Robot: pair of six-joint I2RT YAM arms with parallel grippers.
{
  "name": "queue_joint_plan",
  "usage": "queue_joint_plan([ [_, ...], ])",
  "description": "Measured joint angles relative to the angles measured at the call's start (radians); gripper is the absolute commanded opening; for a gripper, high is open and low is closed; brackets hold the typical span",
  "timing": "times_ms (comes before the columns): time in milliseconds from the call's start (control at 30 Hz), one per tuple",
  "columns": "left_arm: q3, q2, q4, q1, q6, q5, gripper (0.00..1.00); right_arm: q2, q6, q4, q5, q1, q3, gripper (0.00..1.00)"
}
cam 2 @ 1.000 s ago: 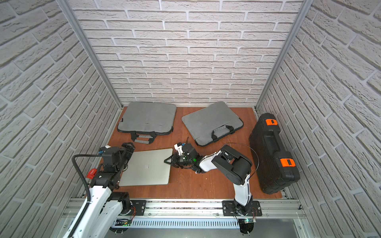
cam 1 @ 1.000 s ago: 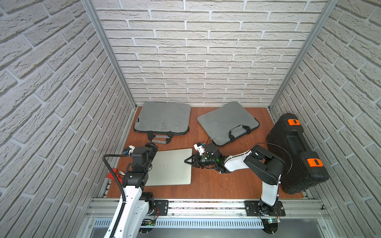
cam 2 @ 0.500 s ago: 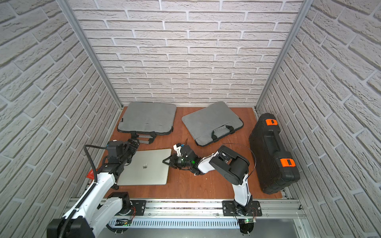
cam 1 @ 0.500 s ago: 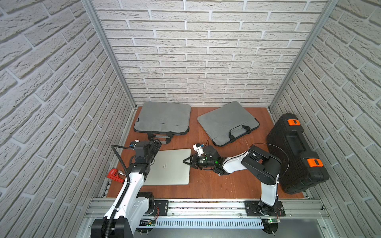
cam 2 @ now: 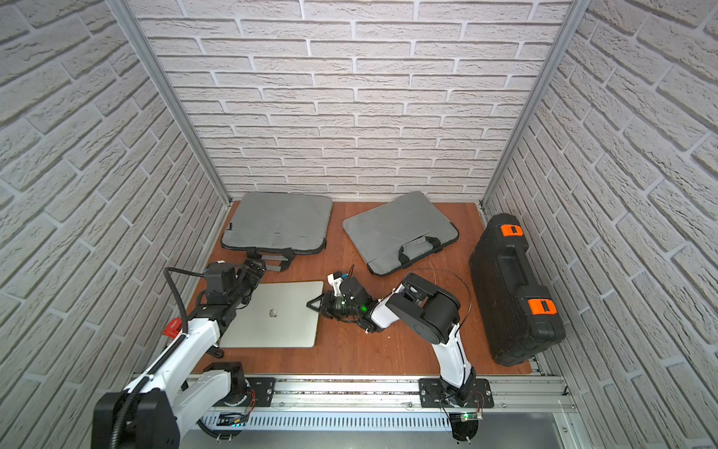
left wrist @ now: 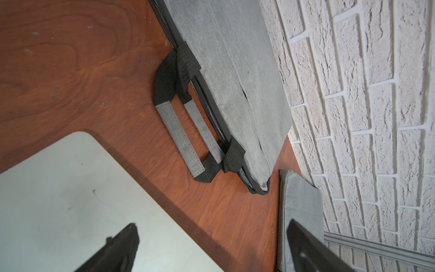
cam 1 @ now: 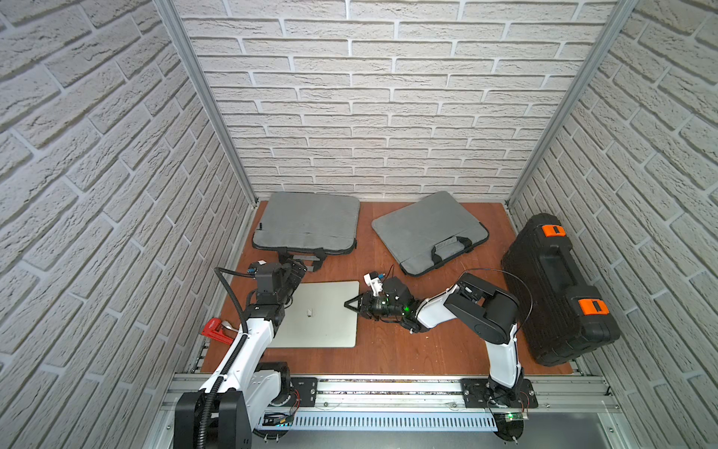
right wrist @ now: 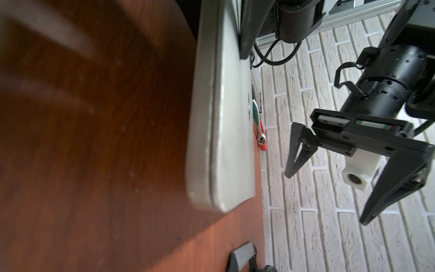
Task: Open the zippered laptop bag and take out the laptop
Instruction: Place the laptop at the center of the board.
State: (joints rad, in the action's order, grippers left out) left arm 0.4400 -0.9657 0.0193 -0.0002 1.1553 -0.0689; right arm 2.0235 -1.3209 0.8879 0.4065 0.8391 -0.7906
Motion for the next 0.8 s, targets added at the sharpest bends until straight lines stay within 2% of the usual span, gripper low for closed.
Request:
queue_joint_plan([
  [133,0.000,-0.002,0.009,0.000,-0.002,0.001,0.98,0.002,0.016,-0.069,-0.051,-0.001,0.008,0.31],
  [333,0.000,-0.001,0.010,0.008,-0.001,0.004,0.98,-0.006,0.023,-0.070,-0.071,-0.009,0.014,0.40],
  [567,-0.017,0.002,0.042,0.070,0.041,-0.020,0.98,-0.079,0.062,-0.137,-0.095,-0.050,0.059,0.47],
  [667,-0.086,0.006,0.133,0.133,0.122,-0.064,0.98,-0.153,0.106,-0.230,-0.122,-0.093,0.088,0.51],
  [800,-0.148,-0.012,0.182,0.212,0.192,-0.128,0.98,-0.245,0.223,-0.469,-0.160,-0.146,0.058,0.55],
])
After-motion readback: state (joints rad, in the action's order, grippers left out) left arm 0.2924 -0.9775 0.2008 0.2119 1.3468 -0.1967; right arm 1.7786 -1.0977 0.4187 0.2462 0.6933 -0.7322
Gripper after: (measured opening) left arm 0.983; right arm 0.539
